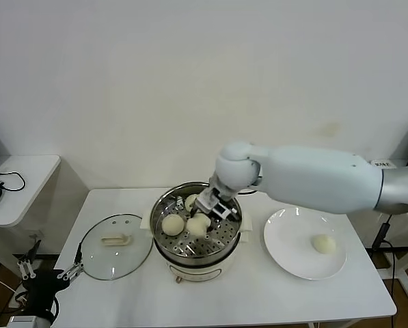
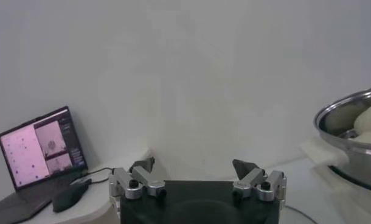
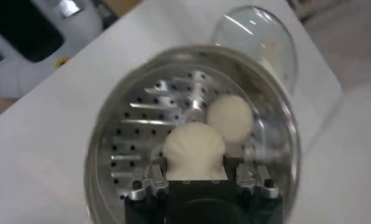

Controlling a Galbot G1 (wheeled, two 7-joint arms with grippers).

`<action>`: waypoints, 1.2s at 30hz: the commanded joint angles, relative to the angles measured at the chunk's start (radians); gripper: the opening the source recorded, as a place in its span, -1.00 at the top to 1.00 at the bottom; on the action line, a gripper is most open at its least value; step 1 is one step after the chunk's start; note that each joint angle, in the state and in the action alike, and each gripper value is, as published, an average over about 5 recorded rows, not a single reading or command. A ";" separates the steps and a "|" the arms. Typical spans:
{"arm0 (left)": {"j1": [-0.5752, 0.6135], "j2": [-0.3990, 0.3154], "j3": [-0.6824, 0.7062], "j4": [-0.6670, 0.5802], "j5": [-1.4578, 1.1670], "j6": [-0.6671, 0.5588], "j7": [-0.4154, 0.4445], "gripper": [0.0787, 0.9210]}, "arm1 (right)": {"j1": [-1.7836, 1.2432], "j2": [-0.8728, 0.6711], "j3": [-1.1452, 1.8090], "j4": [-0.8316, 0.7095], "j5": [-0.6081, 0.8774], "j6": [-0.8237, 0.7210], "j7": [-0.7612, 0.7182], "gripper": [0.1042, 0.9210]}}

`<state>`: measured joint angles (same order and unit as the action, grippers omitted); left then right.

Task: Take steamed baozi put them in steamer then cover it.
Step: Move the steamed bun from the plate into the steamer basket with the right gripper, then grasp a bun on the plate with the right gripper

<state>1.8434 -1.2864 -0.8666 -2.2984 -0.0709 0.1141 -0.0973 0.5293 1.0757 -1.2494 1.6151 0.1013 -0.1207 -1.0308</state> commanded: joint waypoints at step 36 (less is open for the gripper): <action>-0.011 0.010 0.010 0.000 0.000 -0.004 0.000 -0.77 | 0.068 -0.199 0.141 0.064 -0.040 0.082 0.015 -0.76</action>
<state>1.8333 -1.2797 -0.8577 -2.2949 -0.0717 0.1099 -0.0984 0.5655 1.0021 -1.2118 1.6825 0.0119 0.0513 -1.0267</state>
